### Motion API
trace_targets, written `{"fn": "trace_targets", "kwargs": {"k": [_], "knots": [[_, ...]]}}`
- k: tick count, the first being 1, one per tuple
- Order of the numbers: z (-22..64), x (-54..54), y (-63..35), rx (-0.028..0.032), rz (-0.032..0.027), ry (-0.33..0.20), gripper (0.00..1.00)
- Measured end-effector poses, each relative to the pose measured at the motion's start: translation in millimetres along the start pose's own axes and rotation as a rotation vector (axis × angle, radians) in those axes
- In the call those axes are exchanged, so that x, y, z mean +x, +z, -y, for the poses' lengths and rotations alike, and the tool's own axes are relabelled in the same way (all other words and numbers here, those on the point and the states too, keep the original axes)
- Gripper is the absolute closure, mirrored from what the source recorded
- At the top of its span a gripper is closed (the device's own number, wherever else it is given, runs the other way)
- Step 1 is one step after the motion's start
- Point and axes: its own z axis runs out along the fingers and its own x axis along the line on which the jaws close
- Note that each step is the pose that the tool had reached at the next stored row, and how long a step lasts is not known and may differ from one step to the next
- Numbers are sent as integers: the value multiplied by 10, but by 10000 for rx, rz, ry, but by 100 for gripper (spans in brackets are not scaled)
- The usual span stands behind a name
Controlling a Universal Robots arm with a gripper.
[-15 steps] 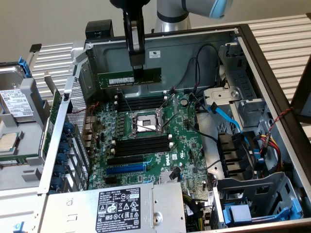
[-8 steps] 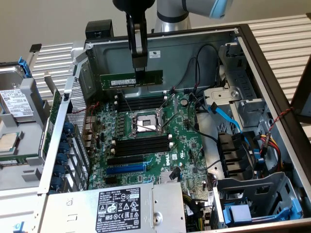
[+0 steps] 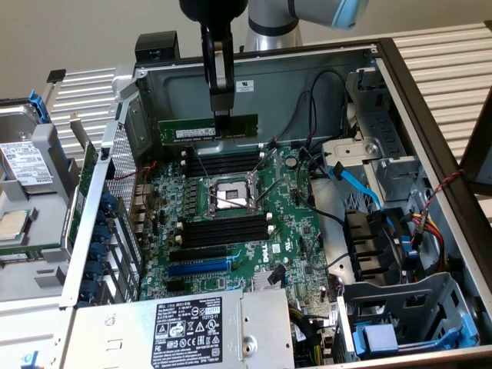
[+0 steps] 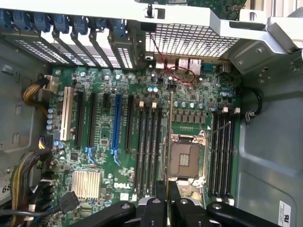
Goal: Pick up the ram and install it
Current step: 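Insert the ram into the slot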
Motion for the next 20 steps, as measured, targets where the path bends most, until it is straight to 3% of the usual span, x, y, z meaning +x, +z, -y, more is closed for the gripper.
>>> {"fn": "trace_targets", "kwargs": {"k": [3,20], "knots": [[1,3,18,23,-58,4,86],[34,63,267,42,-48,258,86]]}}
